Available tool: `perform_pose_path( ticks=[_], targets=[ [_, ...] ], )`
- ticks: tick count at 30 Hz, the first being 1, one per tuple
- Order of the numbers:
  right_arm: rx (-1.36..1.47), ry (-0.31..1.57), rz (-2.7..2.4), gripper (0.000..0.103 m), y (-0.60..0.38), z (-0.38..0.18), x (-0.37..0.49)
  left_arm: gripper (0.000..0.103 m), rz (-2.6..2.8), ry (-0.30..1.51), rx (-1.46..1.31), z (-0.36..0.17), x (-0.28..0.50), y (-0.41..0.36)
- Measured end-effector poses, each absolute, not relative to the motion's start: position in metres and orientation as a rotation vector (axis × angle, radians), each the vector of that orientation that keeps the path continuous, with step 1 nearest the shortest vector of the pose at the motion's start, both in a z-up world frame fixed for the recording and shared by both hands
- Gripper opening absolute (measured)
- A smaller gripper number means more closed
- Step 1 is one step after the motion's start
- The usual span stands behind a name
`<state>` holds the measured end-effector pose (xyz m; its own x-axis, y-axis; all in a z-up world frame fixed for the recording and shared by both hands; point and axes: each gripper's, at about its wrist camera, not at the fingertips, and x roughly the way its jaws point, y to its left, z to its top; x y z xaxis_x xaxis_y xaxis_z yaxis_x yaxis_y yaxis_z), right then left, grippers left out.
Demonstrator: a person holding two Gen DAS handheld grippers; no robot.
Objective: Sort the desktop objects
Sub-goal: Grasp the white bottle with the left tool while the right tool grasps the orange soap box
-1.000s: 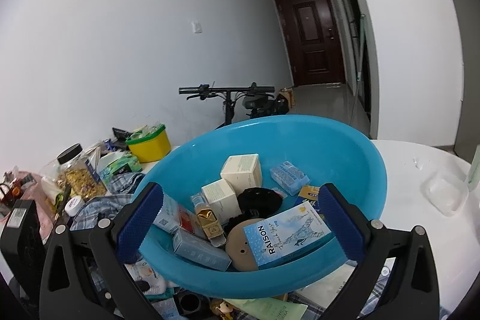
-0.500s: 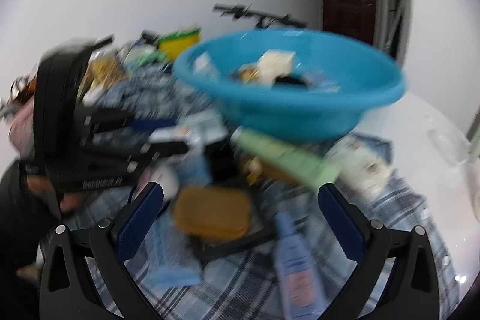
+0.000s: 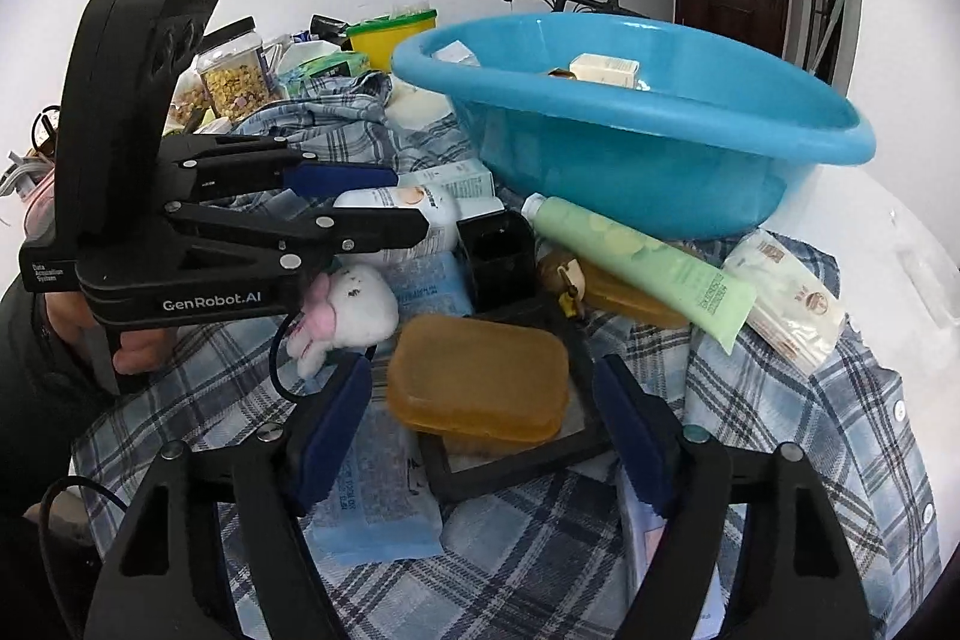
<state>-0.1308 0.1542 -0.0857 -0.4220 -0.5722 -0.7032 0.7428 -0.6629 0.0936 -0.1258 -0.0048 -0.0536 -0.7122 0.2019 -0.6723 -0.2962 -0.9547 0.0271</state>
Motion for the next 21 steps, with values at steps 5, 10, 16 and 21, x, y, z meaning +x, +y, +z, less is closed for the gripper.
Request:
perform_pose_path(
  ticks=[5, 10, 16, 21],
  targets=[
    [0.941, 0.326, -2.090, 0.061, 0.148, -0.089, -0.128, 0.040, 2.674, 0.189, -1.028, -0.053, -0.126, -0.005],
    [0.935, 0.312, -2.105, 0.061, 0.149, -0.089, -0.128, 0.040, 2.676, 0.199, -1.023, -0.054, -0.125, -0.004],
    [0.882, 0.295, -2.135, 0.061, 0.157, -0.074, -0.120, 0.040, 2.676, 0.197, -1.014, -0.052, -0.124, -0.004],
    [0.844, 0.295, -2.146, 0.061, 0.158, -0.059, -0.116, 0.040, 2.679, 0.195, -1.008, -0.052, -0.123, -0.004]
  ],
)
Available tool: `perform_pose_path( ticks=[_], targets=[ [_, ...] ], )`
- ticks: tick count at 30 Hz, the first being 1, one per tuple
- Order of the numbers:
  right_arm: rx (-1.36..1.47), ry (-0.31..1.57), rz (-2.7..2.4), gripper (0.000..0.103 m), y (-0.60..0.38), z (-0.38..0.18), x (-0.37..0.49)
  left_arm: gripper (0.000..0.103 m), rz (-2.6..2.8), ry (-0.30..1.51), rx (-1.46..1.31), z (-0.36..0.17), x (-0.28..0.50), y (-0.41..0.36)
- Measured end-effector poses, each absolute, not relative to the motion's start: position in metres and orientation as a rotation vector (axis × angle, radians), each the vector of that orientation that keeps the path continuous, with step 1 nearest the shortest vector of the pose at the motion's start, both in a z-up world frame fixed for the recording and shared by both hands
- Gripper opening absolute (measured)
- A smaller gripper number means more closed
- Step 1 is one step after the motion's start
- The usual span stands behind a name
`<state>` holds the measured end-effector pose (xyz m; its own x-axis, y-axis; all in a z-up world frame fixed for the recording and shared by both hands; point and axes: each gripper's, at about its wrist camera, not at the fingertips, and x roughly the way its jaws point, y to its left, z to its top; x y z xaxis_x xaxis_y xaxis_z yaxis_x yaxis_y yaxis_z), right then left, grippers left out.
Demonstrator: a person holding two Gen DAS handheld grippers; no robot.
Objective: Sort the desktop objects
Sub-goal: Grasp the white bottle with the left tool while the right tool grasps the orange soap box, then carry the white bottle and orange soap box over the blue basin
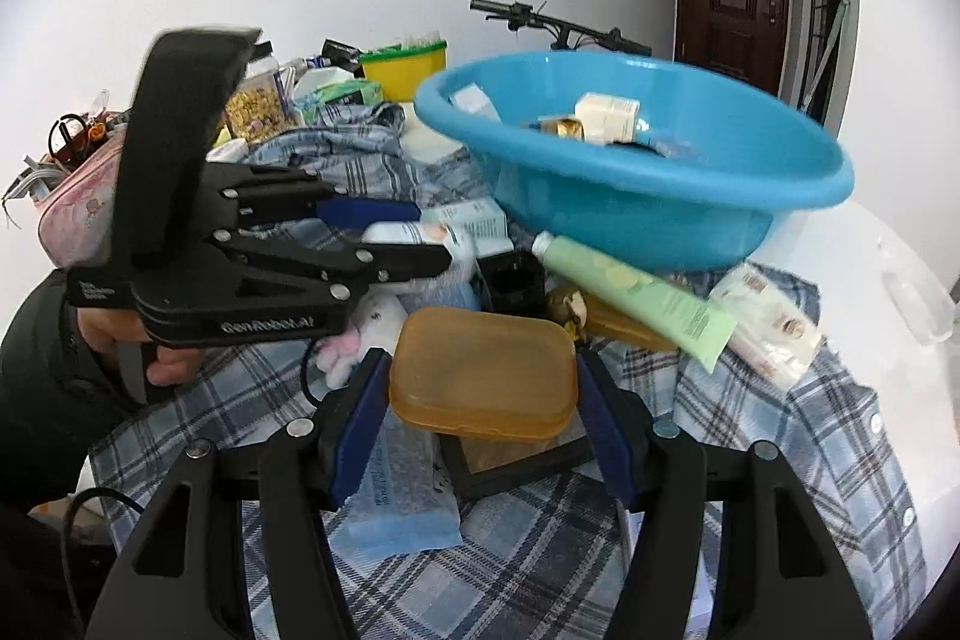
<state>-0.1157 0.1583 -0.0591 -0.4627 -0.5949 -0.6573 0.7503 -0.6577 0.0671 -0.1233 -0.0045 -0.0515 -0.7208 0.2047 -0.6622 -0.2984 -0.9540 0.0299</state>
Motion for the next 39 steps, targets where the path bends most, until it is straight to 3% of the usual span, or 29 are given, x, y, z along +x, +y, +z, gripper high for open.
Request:
perform_pose_path(
  ticks=[18, 20, 27, 29, 31, 34, 39],
  targets=[
    [0.584, 0.135, -2.275, 0.061, 0.156, 0.027, -0.166, 0.035, 2.751, 0.078, -0.884, -0.025, -0.109, -0.022],
    [0.560, 0.131, -2.295, 0.061, 0.152, 0.036, -0.177, 0.001, 2.756, 0.066, -0.858, -0.020, -0.106, -0.024],
    [0.560, 0.099, -2.301, 0.061, 0.135, 0.032, -0.210, 0.002, 2.743, 0.052, -0.882, -0.018, -0.104, -0.029],
    [0.584, 0.076, -2.294, 0.061, 0.135, 0.022, -0.215, 0.006, 2.761, 0.104, -0.898, -0.022, -0.097, -0.027],
    [0.615, 0.077, -2.282, 0.061, 0.135, 0.013, -0.219, 0.029, 2.759, 0.146, -0.933, -0.030, -0.092, -0.026],
    [0.621, 0.083, -2.286, 0.061, 0.137, 0.008, -0.220, 0.056, 2.758, 0.178, -0.948, -0.037, -0.087, -0.023],
    [0.627, 0.066, -2.296, 0.061, 0.142, 0.005, -0.223, 0.074, 2.738, 0.171, -0.947, -0.038, -0.089, -0.021]
  ],
)
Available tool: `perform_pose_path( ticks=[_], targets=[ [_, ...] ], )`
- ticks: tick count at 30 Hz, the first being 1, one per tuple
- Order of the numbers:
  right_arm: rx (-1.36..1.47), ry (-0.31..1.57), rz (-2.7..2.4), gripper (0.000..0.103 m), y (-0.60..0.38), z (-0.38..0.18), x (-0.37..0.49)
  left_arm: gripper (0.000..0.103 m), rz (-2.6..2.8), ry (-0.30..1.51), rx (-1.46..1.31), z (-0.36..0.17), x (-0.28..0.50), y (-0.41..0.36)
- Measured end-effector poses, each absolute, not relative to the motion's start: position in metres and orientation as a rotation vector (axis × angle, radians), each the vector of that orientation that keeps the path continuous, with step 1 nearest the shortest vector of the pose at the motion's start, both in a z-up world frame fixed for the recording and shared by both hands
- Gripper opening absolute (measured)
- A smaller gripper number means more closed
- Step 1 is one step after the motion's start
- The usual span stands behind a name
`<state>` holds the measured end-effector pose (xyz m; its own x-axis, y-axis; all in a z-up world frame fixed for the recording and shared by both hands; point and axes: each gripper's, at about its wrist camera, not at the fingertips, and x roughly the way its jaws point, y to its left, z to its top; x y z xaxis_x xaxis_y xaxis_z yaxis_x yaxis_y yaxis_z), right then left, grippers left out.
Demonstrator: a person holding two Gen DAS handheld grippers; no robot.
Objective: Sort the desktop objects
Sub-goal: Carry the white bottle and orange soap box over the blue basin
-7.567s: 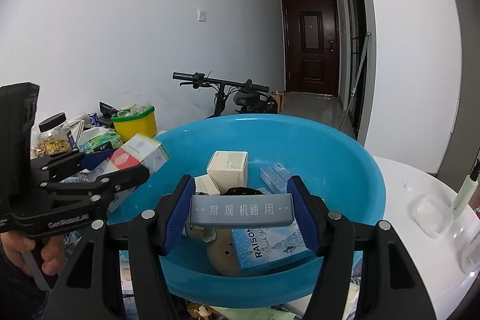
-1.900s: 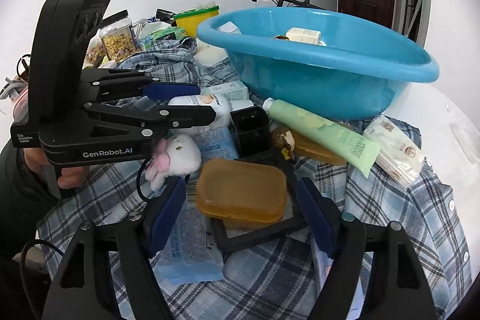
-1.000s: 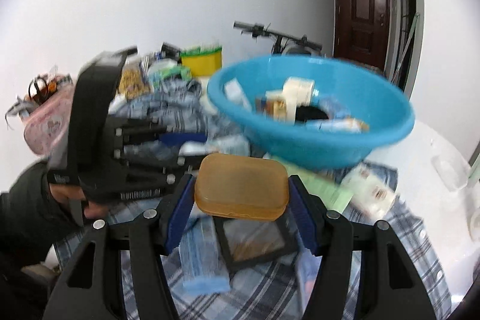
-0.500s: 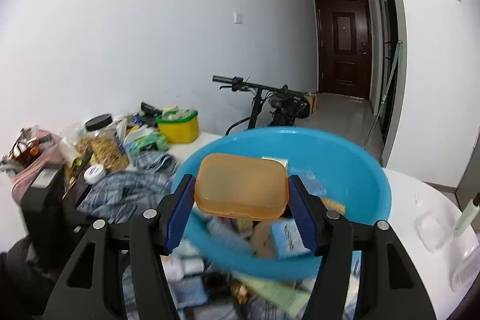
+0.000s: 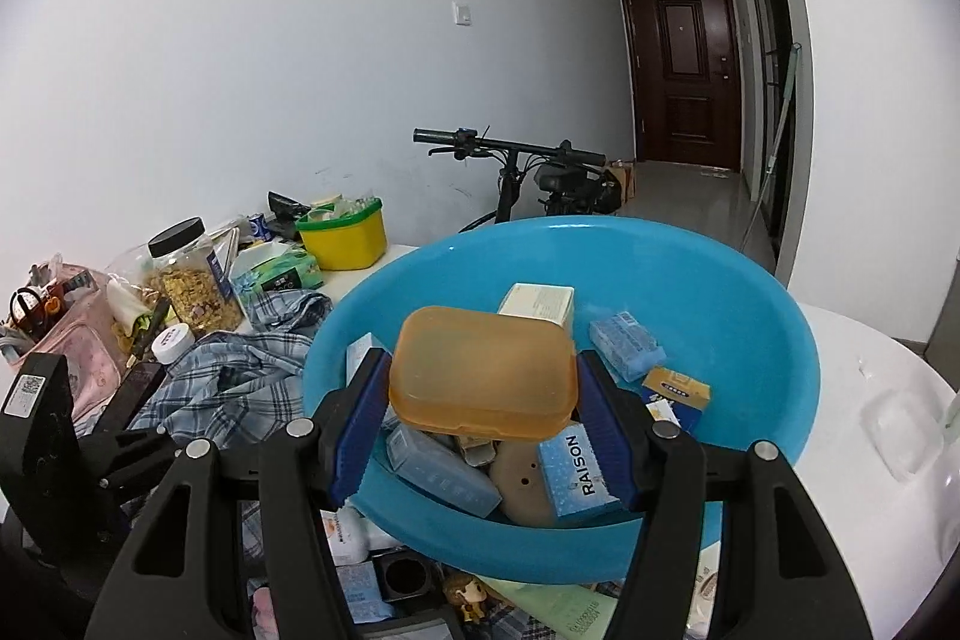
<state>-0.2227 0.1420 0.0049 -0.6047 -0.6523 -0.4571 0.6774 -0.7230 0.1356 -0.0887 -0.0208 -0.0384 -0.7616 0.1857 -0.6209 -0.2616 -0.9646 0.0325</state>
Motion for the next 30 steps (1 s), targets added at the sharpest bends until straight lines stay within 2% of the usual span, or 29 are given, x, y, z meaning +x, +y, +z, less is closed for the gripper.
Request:
perform_pose_path(
  ticks=[13, 14, 15, 17, 19, 30],
  targets=[
    [0.639, 0.108, -2.276, 0.061, 0.132, -0.003, -0.217, 0.073, 2.668, 0.183, -1.039, -0.053, -0.113, -0.011],
    [0.643, 0.109, -2.276, 0.061, 0.131, -0.003, -0.217, 0.071, 2.667, 0.185, -1.048, -0.054, -0.114, -0.010],
    [0.646, 0.111, -2.277, 0.061, 0.131, -0.004, -0.217, 0.064, 2.659, 0.181, -1.063, -0.056, -0.117, -0.009],
    [0.643, 0.109, -2.277, 0.061, 0.131, -0.004, -0.217, 0.043, 2.629, 0.158, -1.081, -0.058, -0.120, -0.010],
    [0.640, 0.110, -2.278, 0.061, 0.130, -0.004, -0.216, 0.042, 2.646, 0.210, -1.077, -0.059, -0.119, -0.008],
    [0.644, 0.079, -2.307, 0.061, 0.137, -0.006, -0.222, 0.041, 2.715, 0.067, -0.929, -0.031, -0.099, -0.029]
  ],
)
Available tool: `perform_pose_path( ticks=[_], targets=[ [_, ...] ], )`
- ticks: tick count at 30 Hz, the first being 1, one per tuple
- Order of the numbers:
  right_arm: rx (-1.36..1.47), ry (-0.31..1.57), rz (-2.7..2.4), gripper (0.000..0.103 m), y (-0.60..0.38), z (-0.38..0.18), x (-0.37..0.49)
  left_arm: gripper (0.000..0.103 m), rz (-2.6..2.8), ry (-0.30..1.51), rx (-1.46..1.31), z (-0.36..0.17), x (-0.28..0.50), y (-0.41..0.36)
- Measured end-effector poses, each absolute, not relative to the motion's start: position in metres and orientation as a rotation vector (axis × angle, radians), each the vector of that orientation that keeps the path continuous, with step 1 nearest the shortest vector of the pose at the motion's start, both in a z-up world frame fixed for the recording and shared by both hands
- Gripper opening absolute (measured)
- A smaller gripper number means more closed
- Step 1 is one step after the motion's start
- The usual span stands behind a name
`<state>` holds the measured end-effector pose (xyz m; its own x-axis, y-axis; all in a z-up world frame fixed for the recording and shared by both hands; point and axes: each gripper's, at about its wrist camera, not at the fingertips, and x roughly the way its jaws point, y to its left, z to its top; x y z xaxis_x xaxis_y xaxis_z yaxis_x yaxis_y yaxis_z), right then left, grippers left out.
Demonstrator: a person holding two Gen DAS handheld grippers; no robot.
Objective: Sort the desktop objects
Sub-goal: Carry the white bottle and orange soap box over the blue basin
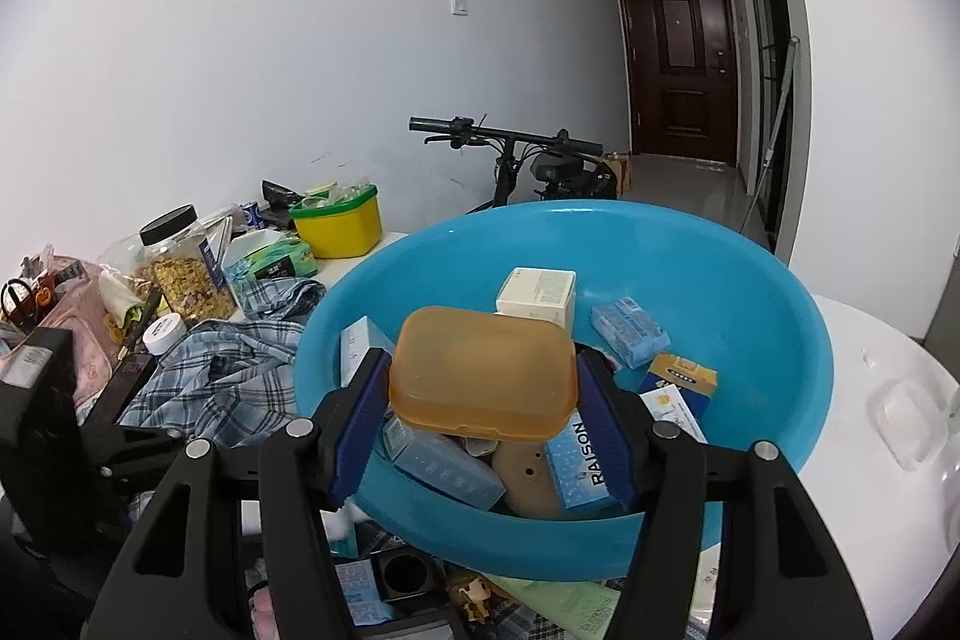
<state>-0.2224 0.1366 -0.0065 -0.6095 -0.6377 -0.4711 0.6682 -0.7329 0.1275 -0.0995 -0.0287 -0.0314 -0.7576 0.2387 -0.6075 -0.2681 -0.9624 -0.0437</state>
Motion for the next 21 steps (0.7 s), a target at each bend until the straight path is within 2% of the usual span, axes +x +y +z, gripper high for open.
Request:
perform_pose_path(
  ticks=[6, 13, 21],
  targets=[
    [0.613, 0.066, -2.363, 0.061, 0.140, -0.009, -0.224, 0.041, 2.751, -0.054, -0.874, -0.004, -0.085, -0.044],
    [0.604, 0.034, -2.398, 0.061, 0.147, -0.011, -0.228, 0.041, 2.825, -0.028, -0.731, 0.046, -0.075, -0.047],
    [0.597, -0.005, -2.427, 0.061, 0.157, -0.010, -0.234, 0.041, 2.862, -0.003, -0.627, 0.084, -0.108, -0.034]
  ],
)
